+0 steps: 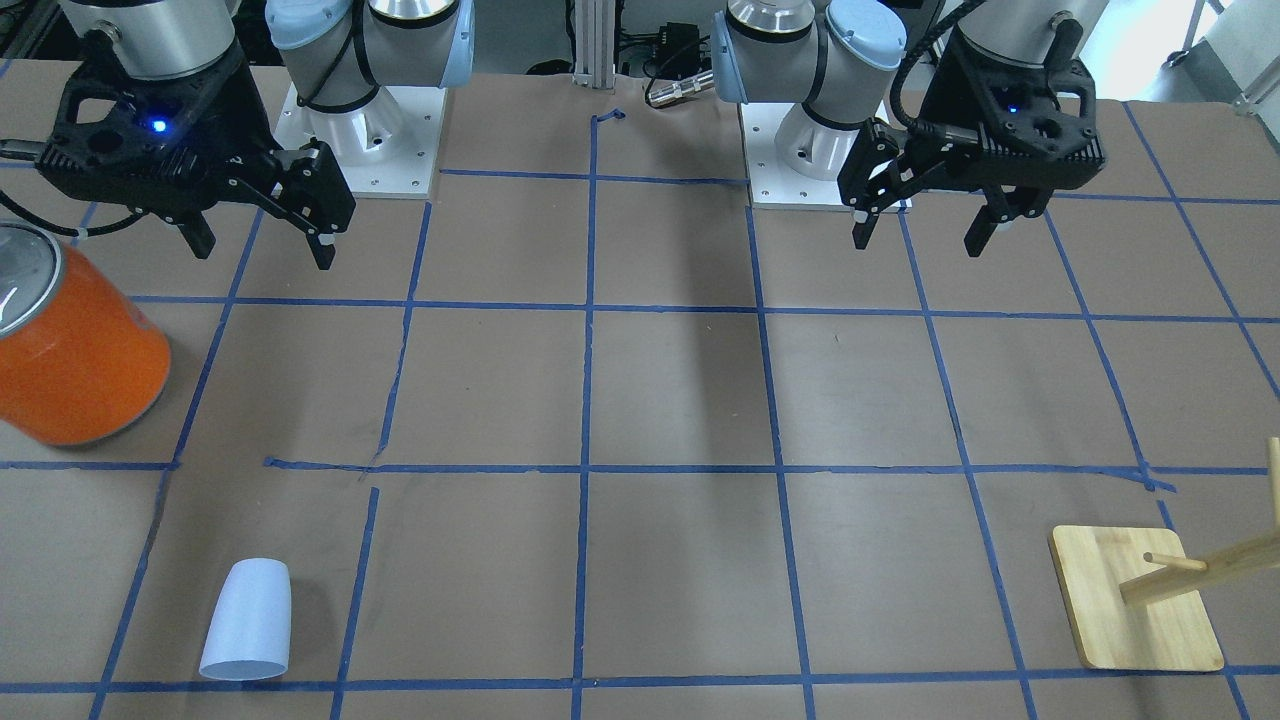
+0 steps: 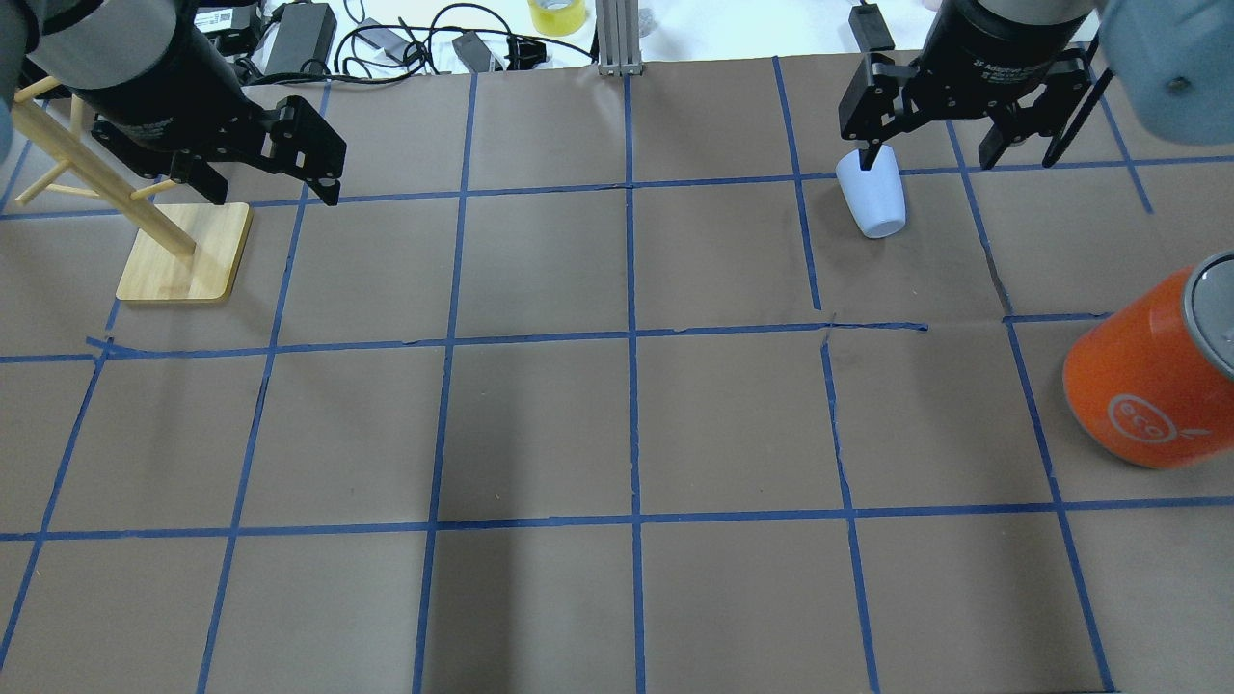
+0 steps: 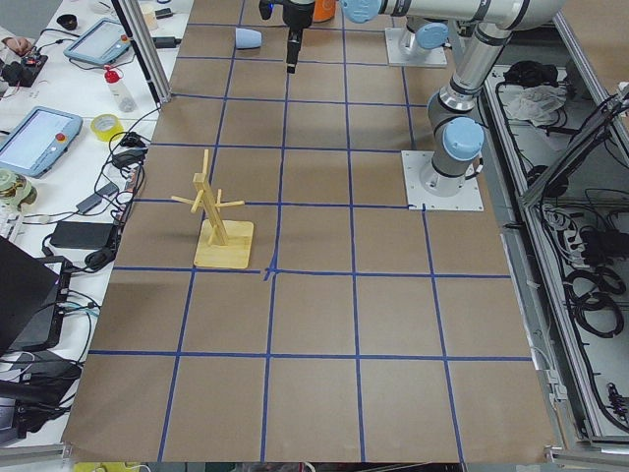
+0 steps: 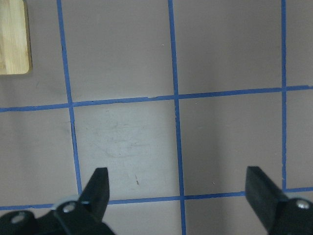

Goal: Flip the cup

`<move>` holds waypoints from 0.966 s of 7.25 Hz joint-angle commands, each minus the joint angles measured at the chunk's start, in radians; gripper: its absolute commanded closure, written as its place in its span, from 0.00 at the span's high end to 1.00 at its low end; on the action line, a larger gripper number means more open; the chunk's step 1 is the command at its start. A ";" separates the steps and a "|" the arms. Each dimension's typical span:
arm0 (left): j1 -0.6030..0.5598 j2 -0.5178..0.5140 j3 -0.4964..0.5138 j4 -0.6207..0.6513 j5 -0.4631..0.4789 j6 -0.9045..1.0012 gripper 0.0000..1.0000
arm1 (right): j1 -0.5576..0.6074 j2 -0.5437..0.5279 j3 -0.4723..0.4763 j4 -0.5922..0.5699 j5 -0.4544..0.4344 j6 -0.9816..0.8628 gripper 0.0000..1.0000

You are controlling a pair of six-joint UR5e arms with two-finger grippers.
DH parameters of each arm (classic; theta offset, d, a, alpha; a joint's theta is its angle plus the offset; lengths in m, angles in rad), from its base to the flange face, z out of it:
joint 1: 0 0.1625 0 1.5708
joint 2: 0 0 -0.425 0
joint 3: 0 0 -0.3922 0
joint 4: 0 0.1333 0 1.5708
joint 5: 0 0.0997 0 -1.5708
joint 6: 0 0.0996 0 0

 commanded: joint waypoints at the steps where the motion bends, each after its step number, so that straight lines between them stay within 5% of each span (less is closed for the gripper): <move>1: -0.002 -0.001 -0.001 0.000 0.000 0.000 1.00 | 0.000 -0.001 0.000 0.000 0.000 0.000 1.00; 7: -0.002 -0.005 0.001 0.000 0.000 -0.009 1.00 | -0.001 -0.001 0.005 0.001 0.000 -0.002 1.00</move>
